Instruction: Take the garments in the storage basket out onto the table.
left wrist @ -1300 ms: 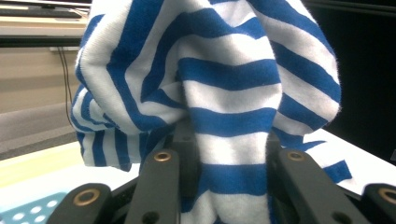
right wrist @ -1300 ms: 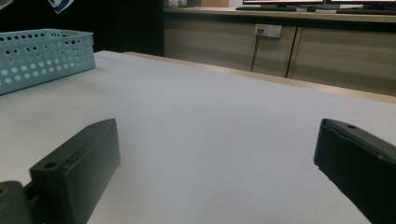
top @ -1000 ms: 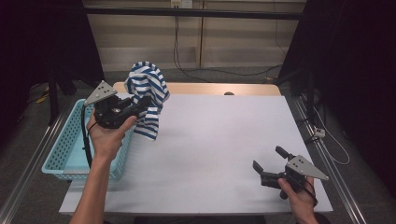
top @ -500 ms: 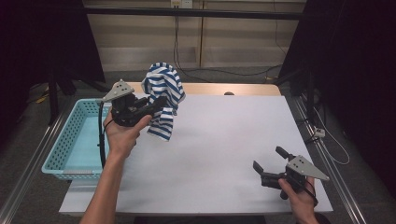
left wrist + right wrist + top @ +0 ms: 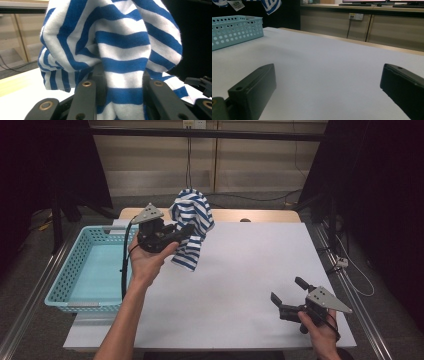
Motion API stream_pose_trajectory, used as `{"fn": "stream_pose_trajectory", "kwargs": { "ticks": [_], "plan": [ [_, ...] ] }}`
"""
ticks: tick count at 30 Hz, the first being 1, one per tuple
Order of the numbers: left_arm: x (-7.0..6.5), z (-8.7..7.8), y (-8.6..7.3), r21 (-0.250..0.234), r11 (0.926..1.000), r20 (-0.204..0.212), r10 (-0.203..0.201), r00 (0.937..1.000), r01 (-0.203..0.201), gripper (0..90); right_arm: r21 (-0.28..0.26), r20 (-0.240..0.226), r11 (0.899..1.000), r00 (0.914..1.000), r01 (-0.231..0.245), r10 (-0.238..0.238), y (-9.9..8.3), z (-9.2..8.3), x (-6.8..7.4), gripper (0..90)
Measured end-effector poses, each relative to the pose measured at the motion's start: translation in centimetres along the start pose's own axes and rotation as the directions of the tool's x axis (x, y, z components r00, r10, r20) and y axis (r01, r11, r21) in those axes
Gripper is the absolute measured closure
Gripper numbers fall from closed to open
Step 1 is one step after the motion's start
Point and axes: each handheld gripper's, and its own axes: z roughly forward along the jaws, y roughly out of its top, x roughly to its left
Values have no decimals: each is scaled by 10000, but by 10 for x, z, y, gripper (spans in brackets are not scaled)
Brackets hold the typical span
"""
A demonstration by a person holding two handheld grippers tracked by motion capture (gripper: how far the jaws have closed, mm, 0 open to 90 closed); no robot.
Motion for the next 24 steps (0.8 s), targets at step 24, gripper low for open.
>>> {"fn": "stream_pose_trajectory", "kwargs": {
  "ticks": [24],
  "plan": [
    [-16,31,-33,1018,9947,485,-168,9987,118,705,-29,-84,10000,10000,37,-37,-1,-1,2,0]
  ]
}}
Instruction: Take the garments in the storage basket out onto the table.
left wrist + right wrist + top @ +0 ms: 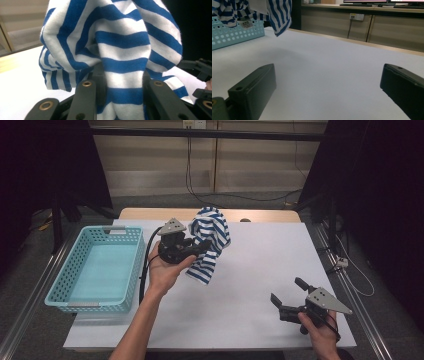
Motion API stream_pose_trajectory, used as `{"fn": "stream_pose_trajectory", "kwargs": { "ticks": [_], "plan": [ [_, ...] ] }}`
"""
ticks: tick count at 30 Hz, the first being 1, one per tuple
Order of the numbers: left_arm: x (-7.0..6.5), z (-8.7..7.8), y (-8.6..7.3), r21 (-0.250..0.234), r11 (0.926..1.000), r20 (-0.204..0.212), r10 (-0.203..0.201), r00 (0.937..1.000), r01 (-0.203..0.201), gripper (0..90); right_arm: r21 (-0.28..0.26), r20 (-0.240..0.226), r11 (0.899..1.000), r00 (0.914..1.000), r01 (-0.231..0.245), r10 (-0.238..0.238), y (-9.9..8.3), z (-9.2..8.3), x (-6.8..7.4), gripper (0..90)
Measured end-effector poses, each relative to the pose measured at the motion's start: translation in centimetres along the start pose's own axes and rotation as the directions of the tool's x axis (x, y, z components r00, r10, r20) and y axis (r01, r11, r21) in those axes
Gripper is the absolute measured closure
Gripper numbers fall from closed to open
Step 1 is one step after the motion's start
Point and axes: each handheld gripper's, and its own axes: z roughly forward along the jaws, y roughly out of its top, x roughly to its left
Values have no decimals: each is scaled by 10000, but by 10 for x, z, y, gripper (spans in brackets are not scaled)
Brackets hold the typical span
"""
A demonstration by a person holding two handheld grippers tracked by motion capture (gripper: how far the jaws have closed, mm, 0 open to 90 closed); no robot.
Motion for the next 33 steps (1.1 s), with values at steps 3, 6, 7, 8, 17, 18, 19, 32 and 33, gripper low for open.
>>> {"fn": "stream_pose_trajectory", "kwargs": {
  "ticks": [3,6,7,8,17,18,19,32,33],
  "plan": [
    [2,5,-4,229,9997,39,42,10000,-42,705,40,19,10000,10000,6,-6,0,0,0,0],
    [4,13,-9,605,9982,10,6,10000,-6,704,45,3,10000,10000,11,-11,0,0,0,0],
    [5,15,-11,691,9976,14,-12,10000,11,704,53,11,10000,10000,7,-7,0,1,0,0],
    [6,18,-13,790,9969,-10,-18,10000,19,704,46,30,10000,10000,13,-13,0,1,0,0],
    [8,35,-27,1437,9894,12,-238,9997,233,704,56,-15,10000,10000,-33,33,0,0,0,0],
    [7,36,-29,1446,9891,16,-295,9996,290,704,55,-21,10000,10000,-20,20,0,1,0,0],
    [8,38,-30,1491,9883,26,-329,9995,321,704,51,8,10000,10000,-17,17,0,1,0,0],
    [12,52,-45,2183,9749,-102,-415,9991,427,700,92,-51,9999,10000,70,-70,-1,1,0,0],
    [12,54,-46,2225,9740,-92,-413,9991,424,700,89,-47,9999,10000,76,-76,-1,1,0,0]
  ]
}}
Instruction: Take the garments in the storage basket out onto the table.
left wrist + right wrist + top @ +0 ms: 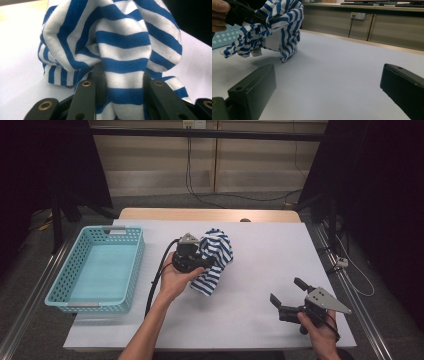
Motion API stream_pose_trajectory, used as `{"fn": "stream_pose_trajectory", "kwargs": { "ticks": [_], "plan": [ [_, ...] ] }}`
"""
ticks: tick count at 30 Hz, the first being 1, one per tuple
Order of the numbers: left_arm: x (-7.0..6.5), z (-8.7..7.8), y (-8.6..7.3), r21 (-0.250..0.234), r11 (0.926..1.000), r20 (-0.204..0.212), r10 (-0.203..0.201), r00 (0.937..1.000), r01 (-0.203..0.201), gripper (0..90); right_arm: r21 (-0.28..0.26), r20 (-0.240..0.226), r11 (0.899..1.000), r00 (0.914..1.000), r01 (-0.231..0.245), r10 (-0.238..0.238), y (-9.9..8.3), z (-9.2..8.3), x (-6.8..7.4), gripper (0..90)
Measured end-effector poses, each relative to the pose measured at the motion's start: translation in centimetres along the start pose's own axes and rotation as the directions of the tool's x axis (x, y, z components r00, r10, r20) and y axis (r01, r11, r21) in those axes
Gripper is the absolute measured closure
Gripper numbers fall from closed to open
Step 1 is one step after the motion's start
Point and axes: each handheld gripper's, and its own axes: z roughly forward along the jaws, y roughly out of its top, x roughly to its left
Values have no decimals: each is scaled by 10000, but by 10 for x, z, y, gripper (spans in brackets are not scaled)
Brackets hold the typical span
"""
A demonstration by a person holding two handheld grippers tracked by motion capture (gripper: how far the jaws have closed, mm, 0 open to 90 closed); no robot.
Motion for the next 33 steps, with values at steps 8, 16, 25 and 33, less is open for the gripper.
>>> {"fn": "stream_pose_trajectory", "kwargs": {
  "ticks": [8,16,25,33],
  "plan": [
    [-8,15,-5,374,9993,207,39,9998,-47,696,21,3,10000,10000,-73,73,0,0,1,0],
    [-12,26,-11,668,9978,166,48,9998,-59,691,11,-49,10000,10000,-55,55,0,0,1,0],
    [-13,36,-19,1035,9946,304,61,9995,-92,679,11,-27,10000,10000,-47,47,0,0,1,0],
    [-19,51,-25,1394,9897,359,270,9990,-317,661,24,-25,10000,10000,-30,30,0,0,1,0]
  ]
}}
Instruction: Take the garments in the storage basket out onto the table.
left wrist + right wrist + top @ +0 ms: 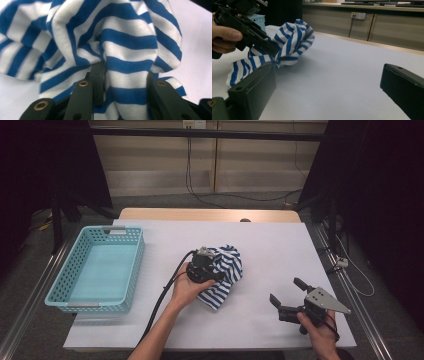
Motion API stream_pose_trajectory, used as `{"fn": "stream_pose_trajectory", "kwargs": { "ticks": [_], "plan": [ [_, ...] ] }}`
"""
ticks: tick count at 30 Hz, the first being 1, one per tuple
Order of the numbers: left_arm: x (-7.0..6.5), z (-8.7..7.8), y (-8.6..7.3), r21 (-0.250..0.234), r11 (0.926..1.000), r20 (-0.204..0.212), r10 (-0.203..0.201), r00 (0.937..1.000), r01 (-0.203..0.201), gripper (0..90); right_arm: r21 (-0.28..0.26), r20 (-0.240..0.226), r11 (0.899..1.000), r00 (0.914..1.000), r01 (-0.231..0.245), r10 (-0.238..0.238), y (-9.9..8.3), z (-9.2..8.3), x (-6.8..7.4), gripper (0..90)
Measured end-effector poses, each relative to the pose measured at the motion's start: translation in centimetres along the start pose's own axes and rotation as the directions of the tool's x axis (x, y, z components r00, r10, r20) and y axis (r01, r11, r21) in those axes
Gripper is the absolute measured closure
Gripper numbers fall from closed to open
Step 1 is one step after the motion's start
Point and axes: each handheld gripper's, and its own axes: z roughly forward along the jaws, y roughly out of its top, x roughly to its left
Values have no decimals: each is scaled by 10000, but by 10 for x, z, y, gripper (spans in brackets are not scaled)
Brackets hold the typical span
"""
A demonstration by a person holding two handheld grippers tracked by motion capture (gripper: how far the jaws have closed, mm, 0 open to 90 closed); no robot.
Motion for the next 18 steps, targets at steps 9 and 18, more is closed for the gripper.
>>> {"fn": "stream_pose_trajectory", "kwargs": {
  "ticks": [9,18],
  "plan": [
    [-4,10,-3,90,9995,-144,310,9994,-309,632,6,-35,10000,10000,4,-4,0,-1,0,0],
    [-10,17,-7,-43,9968,-349,792,9962,-794,580,49,-3,10000,10000,23,-23,0,0,1,0]
  ]
}}
